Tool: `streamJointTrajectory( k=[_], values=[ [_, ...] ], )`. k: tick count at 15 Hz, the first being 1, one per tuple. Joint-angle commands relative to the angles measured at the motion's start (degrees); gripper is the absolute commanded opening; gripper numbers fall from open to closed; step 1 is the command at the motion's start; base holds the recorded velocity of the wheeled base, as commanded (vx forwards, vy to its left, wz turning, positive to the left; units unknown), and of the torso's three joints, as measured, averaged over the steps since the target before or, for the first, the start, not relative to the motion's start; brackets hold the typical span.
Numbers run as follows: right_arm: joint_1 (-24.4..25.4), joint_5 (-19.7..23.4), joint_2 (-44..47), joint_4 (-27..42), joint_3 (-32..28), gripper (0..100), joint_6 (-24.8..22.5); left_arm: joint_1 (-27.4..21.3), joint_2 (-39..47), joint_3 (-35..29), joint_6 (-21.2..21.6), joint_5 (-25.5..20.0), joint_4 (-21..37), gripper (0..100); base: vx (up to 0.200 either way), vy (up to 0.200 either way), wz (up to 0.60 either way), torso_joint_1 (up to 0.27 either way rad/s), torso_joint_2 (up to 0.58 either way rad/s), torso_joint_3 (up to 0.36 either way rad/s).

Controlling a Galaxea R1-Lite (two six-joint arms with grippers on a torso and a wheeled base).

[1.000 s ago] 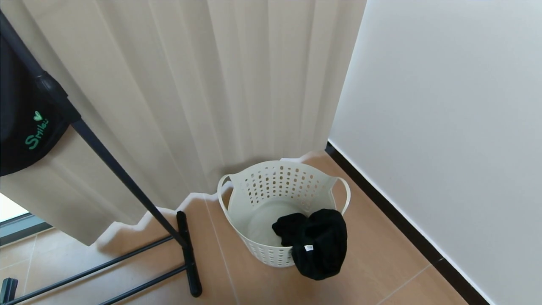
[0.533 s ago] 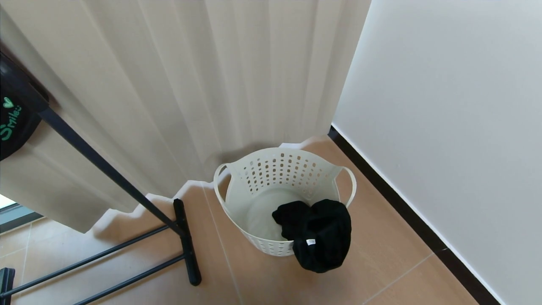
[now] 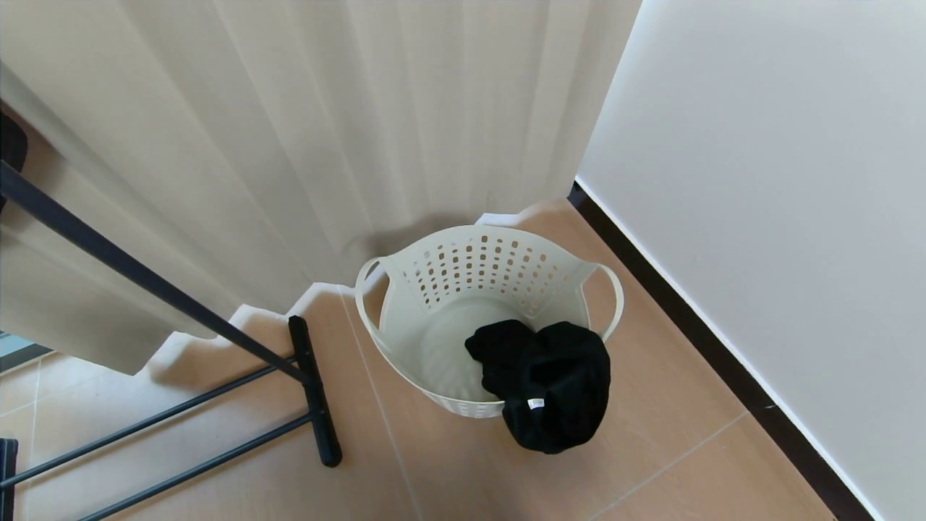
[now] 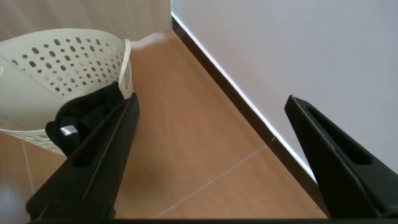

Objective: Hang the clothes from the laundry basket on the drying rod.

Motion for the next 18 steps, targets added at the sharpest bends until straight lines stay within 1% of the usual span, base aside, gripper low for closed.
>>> streamJointTrajectory(
  k=[1, 2, 3, 4, 5, 6, 7, 9, 11, 12, 14, 15, 16, 17, 18],
  values=[
    [0.02, 0.17, -0.03, 0.33, 0.00, 100, -3.28, -0.07, -0.02, 0.00, 0.13, 0.04, -0.07, 100, 0.000, 0.000, 0.00, -0.007, 0.00, -0.198],
    [0.02, 0.17, 0.24, 1.21, 0.00, 100, -4.68, -0.07, -0.02, 0.00, 0.22, 0.04, -0.07, 100, 0.000, 0.000, 0.00, 0.002, 0.00, -0.115],
    [-0.42, -0.63, 2.52, 4.02, 0.00, 100, -6.62, -0.07, -0.02, 0.00, 0.39, 0.04, 0.02, 100, 0.000, 0.000, 0.00, 0.012, 0.00, -0.076],
    [-0.24, -0.63, 4.28, 5.08, -1.85, 100, -6.79, -0.07, -0.02, 0.00, 0.39, 0.04, 0.02, 100, 0.000, 0.000, 0.00, 0.000, 0.00, 0.000],
    [1.16, -0.54, 8.76, 5.69, -6.42, 100, -6.79, -0.07, -0.02, 0.00, 0.39, 0.04, -0.07, 100, 0.000, 0.000, 0.00, 0.000, 0.00, 0.000],
    [2.83, -0.54, 13.25, 5.52, -8.96, 100, -7.06, 0.01, -0.02, 0.00, 0.31, 0.04, -0.07, 100, 0.000, 0.000, 0.00, 0.000, 0.00, 0.000],
    [4.77, -0.10, 16.59, 5.60, -11.51, 100, -9.34, -0.07, -0.02, 0.00, 0.31, 0.04, -0.07, 100, 0.000, 0.000, 0.00, 0.000, 0.00, 0.000],
    [7.05, 1.31, 21.42, 5.52, -13.10, 100, -15.85, 0.01, -0.02, 0.00, 0.22, 0.13, -0.15, 100, 0.000, 0.000, 0.00, 0.000, 0.00, 0.000],
    [9.51, 1.31, 30.65, 4.90, -14.59, 100, -19.98, 0.01, -0.02, 0.00, 0.22, 0.13, -0.15, 100, 0.000, 0.000, 0.00, 0.000, 0.00, 0.000],
    [9.60, 1.22, 34.16, 4.90, -15.38, 100, -22.44, 0.01, -0.02, 0.00, 0.22, 0.13, -0.15, 100, 0.000, 0.000, 0.00, 0.000, 0.00, 0.000],
    [9.69, 1.04, 40.05, 4.55, -18.02, 100, -28.85, 0.01, -0.02, 0.00, 0.22, 0.13, -0.15, 100, 0.000, 0.000, 0.00, 0.000, 0.00, 0.000],
    [9.86, 1.04, 44.97, 3.14, -20.74, 100, -34.48, 0.01, -0.02, 0.00, 0.22, 0.13, -0.15, 100, 0.000, 0.000, 0.00, 0.000, 0.00, 0.000],
    [10.57, 1.04, 47.61, 1.39, -21.97, 100, -39.31, 0.01, -0.02, 0.00, 0.22, 0.13, -0.15, 100, 0.000, 0.000, 0.00, 0.000, 0.00, 0.000],
    [12.06, 1.13, 50.78, -1.08, -22.94, 100, -43.88, 0.01, -0.02, 0.00, 0.22, 0.13, -0.15, 100, 0.000, 0.000, 0.00, 0.000, 0.00, 0.000],
    [13.99, 1.04, 55.17, -4.15, -24.26, 100, -47.14, 0.01, -0.02, 0.00, 0.31, 0.13, -0.15, 100, 0.000, 0.000, 0.00, 0.000, 0.00, 0.000]
  ],
)
